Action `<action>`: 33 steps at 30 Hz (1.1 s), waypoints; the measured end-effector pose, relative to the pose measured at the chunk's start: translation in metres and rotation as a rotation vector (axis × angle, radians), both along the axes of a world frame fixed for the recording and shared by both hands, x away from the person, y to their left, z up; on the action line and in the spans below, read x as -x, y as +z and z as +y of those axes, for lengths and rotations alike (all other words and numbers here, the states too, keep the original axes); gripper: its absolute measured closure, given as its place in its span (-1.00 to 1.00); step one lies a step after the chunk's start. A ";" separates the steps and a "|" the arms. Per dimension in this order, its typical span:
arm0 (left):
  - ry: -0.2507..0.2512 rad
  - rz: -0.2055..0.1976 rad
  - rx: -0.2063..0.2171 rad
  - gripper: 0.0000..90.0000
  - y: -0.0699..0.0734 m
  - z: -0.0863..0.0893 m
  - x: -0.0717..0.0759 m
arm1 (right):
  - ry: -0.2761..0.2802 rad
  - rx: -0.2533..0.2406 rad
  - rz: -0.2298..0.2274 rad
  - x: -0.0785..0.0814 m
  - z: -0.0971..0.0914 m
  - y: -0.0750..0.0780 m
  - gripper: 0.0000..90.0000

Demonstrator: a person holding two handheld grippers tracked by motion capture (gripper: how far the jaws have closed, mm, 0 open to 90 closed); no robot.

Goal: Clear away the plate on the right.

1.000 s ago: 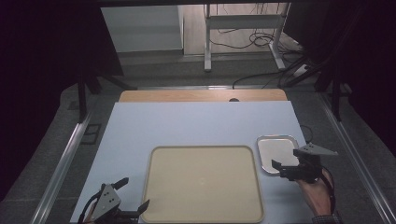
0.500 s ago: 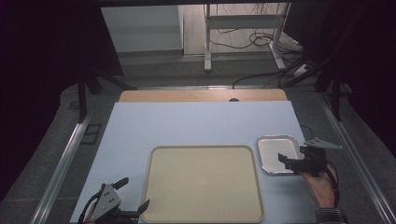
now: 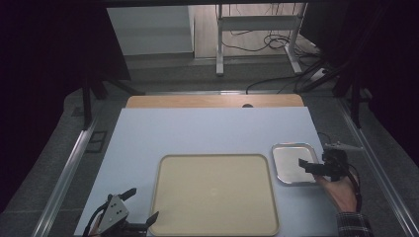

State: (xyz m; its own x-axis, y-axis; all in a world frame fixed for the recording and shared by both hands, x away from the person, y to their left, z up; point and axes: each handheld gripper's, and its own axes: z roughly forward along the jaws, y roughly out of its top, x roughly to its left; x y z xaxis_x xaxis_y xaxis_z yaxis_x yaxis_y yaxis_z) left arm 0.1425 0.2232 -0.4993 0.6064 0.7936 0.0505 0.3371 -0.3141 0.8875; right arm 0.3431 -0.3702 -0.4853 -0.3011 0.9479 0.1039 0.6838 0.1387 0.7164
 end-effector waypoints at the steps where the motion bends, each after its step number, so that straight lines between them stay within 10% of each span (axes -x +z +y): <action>1: 0.000 0.000 -0.002 -0.92 0.000 0.000 0.000 | -0.008 0.003 0.003 -0.001 -0.001 0.000 -0.82; 20: -0.001 0.005 -0.004 -0.92 0.000 -0.001 -0.001 | -0.084 0.002 0.166 -0.025 -0.028 -0.004 0.47; 33: -0.001 0.005 -0.010 -0.92 0.000 -0.001 -0.001 | -0.142 -0.140 0.271 -0.036 -0.038 -0.012 0.95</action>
